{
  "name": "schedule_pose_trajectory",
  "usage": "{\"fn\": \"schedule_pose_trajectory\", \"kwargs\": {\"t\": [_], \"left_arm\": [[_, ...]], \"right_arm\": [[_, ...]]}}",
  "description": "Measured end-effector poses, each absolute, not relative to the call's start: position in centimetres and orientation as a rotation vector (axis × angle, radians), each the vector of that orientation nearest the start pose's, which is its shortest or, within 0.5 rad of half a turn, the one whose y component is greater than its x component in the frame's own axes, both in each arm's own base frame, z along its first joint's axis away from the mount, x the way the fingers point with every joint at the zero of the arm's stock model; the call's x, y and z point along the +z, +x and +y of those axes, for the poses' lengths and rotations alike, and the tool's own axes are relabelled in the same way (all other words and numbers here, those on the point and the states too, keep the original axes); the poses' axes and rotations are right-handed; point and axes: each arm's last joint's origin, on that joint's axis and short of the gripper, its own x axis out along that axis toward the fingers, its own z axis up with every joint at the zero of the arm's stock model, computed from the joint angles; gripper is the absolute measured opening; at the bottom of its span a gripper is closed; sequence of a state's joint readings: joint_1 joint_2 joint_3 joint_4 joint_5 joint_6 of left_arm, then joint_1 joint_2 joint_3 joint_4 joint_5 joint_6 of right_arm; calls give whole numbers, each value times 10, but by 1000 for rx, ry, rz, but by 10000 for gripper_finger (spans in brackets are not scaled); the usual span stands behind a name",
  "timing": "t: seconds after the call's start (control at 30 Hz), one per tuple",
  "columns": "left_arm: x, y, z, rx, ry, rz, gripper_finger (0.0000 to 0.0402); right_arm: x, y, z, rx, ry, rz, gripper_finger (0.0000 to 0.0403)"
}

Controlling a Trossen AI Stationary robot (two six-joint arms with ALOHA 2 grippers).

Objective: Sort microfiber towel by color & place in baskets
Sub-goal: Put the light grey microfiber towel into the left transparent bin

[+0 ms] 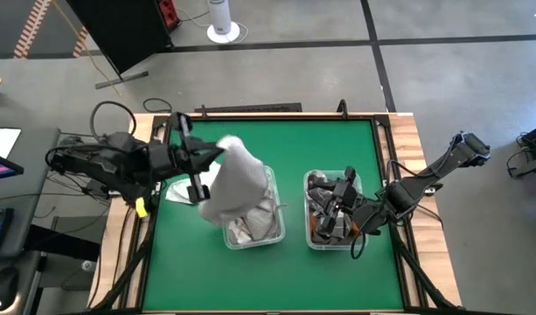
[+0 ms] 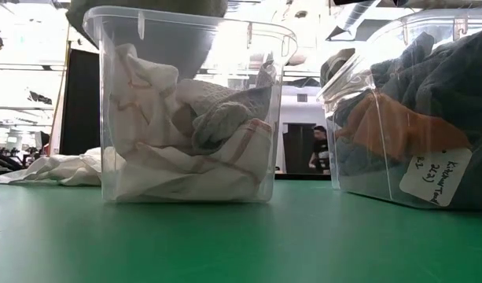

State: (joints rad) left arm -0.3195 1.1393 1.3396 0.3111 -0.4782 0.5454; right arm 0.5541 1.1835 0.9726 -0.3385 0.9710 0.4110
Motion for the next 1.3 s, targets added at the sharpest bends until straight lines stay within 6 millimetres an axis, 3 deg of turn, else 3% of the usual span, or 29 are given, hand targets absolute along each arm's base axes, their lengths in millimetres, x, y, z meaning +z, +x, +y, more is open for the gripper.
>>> {"fn": "schedule_pose_trajectory", "kwargs": {"t": [0.27, 0.53, 0.67, 0.8, 1.03, 1.3], "left_arm": [[474, 237, -61, 316, 256, -248, 0], [472, 262, -66, 331, 290, -372, 0], [476, 266, -64, 336, 309, -461, 0], [475, 269, -58, 349, 311, -440, 0], [457, 277, -58, 343, 325, -245, 0], [439, 270, -76, 548, 512, 44, 0]], "right_arm": [[308, 224, 108, -486, 10, 316, 185], [308, 225, 107, -492, 18, 314, 185], [308, 224, 108, -486, 14, 316, 185], [308, 222, 112, -468, 7, 319, 185], [308, 220, 115, -454, 2, 319, 185], [308, 219, 116, -449, 7, 317, 185]]}}
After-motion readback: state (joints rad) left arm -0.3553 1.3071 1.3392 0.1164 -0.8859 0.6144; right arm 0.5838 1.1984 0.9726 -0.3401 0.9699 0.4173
